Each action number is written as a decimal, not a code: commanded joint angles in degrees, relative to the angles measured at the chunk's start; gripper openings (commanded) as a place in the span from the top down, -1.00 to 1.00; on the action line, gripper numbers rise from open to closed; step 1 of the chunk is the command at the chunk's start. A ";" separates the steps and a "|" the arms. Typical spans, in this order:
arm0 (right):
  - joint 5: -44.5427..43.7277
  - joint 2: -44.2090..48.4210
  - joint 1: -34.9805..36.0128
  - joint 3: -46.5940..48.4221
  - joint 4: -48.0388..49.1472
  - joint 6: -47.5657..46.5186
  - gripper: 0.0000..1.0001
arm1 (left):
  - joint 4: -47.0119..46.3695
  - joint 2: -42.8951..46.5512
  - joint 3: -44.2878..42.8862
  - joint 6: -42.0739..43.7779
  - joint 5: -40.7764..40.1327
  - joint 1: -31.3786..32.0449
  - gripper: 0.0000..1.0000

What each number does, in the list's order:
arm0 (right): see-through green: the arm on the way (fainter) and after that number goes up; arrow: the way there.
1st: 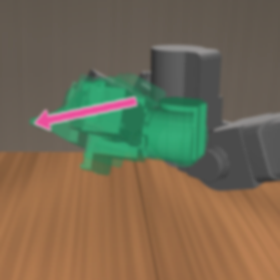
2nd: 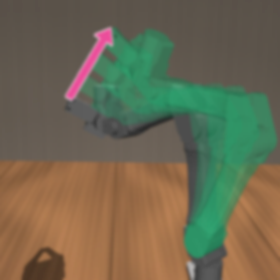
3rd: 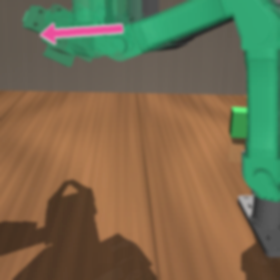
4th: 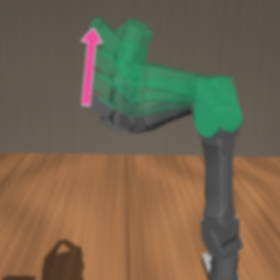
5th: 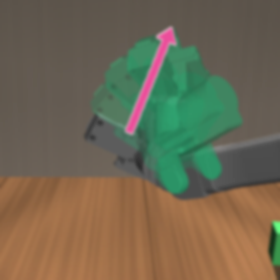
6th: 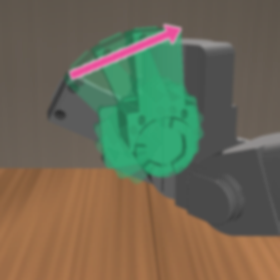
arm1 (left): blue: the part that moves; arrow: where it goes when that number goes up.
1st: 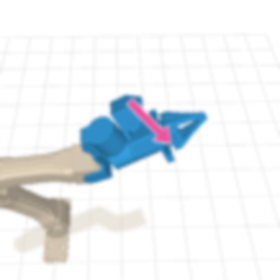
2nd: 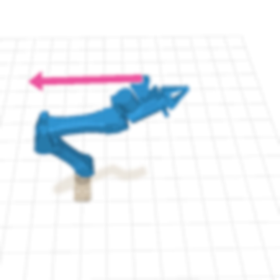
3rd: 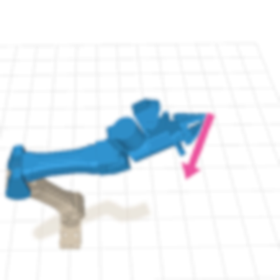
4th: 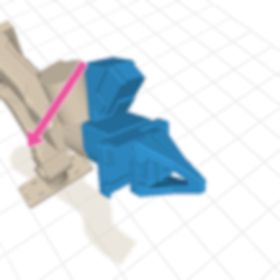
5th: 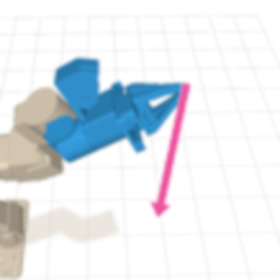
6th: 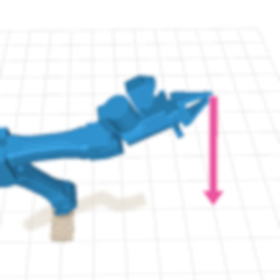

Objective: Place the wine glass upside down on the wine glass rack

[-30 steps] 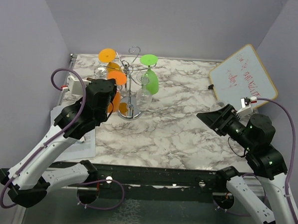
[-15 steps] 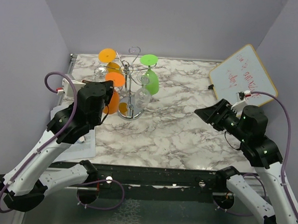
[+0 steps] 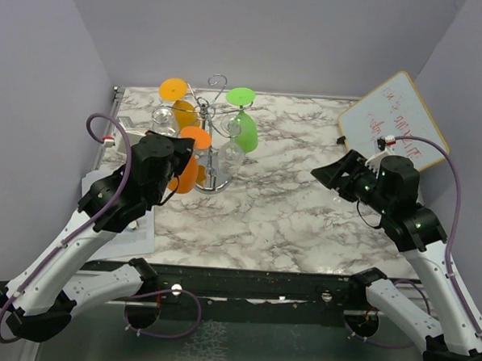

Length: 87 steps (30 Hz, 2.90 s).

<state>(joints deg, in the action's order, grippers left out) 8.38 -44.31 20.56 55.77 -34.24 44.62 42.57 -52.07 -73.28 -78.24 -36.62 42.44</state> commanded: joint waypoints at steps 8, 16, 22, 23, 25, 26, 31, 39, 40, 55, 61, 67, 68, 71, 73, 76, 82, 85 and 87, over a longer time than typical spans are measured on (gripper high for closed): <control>-1.44 -0.77 0.03 2.52 1.81 -1.03 -0.39 | 0.40 0.61 0.99 7.23 4.94 -0.05 0.14; -7.12 -5.81 0.07 5.04 1.80 -4.62 -0.40 | 1.36 3.50 1.14 15.34 9.34 -0.02 -0.33; -20.87 -12.76 0.08 8.80 -0.17 -13.84 -0.46 | -1.65 6.02 2.42 32.76 15.96 0.00 -0.68; -24.30 -14.30 0.02 9.14 -0.80 -14.62 -0.47 | -3.78 6.82 3.35 37.30 18.65 -0.06 -0.71; -29.81 -17.42 0.01 10.52 -2.61 -16.00 -0.48 | -8.93 8.81 5.11 44.55 23.85 -0.02 -0.76; -32.23 -19.01 0.04 11.35 -3.71 -16.47 -0.48 | -11.53 9.76 6.08 47.43 26.55 -0.07 -0.80; -39.26 -22.59 0.02 13.37 -6.68 -18.17 -0.47 | -24.82 13.72 10.85 56.69 36.24 -0.07 -0.96; -39.54 -27.53 -0.03 13.50 -9.26 -16.80 -0.19 | -32.76 10.82 12.03 60.64 44.10 -0.07 -0.98; -39.84 -28.36 -0.19 13.49 -9.55 -16.53 -0.19 | -32.96 10.01 11.78 60.35 44.95 -0.07 -0.98; -31.25 -32.75 -4.18 10.23 -0.63 -19.75 0.59 | -44.98 3.79 16.87 56.18 55.45 -0.06 -0.98; -29.15 -29.16 -4.25 8.50 2.30 -20.80 0.99 | -49.28 -1.25 16.08 51.45 58.98 -0.03 -0.98; -26.52 -20.53 -4.30 5.57 8.94 -18.72 0.99 | -53.58 -7.35 13.73 45.64 63.68 0.00 -0.98; -25.94 -18.66 -4.27 5.35 10.11 -18.24 0.99 | -54.65 -8.82 13.04 45.06 64.64 0.06 -0.98; -24.15 -13.37 -4.30 4.65 13.63 -16.58 0.99 | -56.51 -13.43 10.16 41.71 64.21 1.04 -0.98; -22.91 -9.53 -4.30 3.36 17.19 -14.88 0.99 | -56.58 -16.15 8.11 38.26 60.69 2.55 -0.98; -21.76 -3.69 -4.29 1.03 23.76 -12.03 0.99 | -56.82 -19.90 3.89 36.29 54.52 6.39 -0.98; -22.74 5.29 -4.30 -2.05 35.55 -6.08 0.99 | -59.42 -26.13 -0.74 24.86 46.71 8.45 -0.98; -22.32 7.88 -4.29 -2.81 39.28 -3.99 0.99 | -62.44 -27.93 -0.51 17.71 42.52 8.56 -0.97; -21.33 10.13 -4.30 -5.46 44.00 -2.89 0.99 | -65.33 -29.08 -0.49 13.02 41.80 8.60 -0.97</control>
<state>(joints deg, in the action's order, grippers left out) -14.94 -37.47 16.49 53.56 -3.03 37.45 -16.53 -78.96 -72.75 -52.80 11.86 51.11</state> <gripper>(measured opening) 0.028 0.987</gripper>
